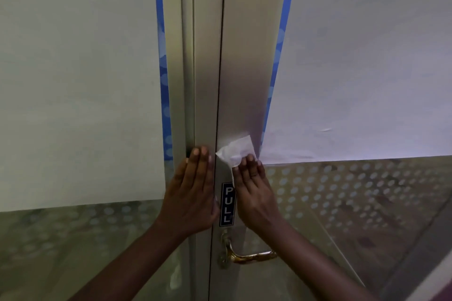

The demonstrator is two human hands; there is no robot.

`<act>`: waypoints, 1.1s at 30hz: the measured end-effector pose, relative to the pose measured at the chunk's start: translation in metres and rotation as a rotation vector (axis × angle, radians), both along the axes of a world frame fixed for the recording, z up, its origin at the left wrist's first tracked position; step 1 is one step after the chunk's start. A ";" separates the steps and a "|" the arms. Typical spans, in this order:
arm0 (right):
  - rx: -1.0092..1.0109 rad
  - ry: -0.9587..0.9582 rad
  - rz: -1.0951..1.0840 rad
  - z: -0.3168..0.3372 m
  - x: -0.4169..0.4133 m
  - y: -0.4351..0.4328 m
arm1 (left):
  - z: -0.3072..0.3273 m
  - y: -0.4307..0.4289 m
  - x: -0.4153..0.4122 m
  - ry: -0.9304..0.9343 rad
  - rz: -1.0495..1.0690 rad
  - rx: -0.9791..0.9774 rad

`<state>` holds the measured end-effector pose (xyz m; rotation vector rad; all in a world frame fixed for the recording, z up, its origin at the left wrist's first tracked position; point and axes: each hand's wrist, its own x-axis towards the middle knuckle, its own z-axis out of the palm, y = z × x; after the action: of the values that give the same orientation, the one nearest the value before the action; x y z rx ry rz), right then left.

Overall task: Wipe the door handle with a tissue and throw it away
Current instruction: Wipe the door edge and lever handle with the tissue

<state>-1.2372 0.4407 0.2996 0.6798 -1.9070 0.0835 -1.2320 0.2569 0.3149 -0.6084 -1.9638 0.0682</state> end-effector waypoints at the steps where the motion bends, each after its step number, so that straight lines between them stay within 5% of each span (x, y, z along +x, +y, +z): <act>1: 0.042 0.007 0.005 -0.004 -0.002 0.008 | 0.000 0.001 -0.001 0.015 -0.003 0.006; 9: 0.665 -0.115 -0.046 -0.012 0.018 0.063 | 0.002 0.003 -0.002 0.056 -0.003 0.008; 15: 0.370 -0.023 -0.053 0.019 0.000 0.046 | 0.002 0.000 -0.004 0.034 -0.046 0.017; 19: 0.764 -0.142 -0.060 -0.030 0.016 0.056 | 0.003 -0.002 -0.004 0.043 -0.036 -0.002; 21: 0.800 -0.201 -0.051 -0.025 0.018 0.062 | 0.003 -0.002 -0.002 0.046 -0.034 -0.004; 26: 0.405 -0.058 -0.022 0.026 -0.001 0.055 | 0.002 -0.002 -0.005 0.049 -0.013 0.007; 31: 0.816 -0.162 -0.026 -0.009 0.025 0.057 | -0.001 0.000 -0.006 0.061 0.026 -0.006; 33: 0.777 -0.132 -0.031 0.007 0.018 0.058 | -0.001 0.000 -0.007 0.057 0.038 -0.009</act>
<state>-1.2195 0.4987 0.3062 1.1737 -2.0632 -0.6795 -1.2394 0.2567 0.3136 -0.5688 -1.9208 0.1171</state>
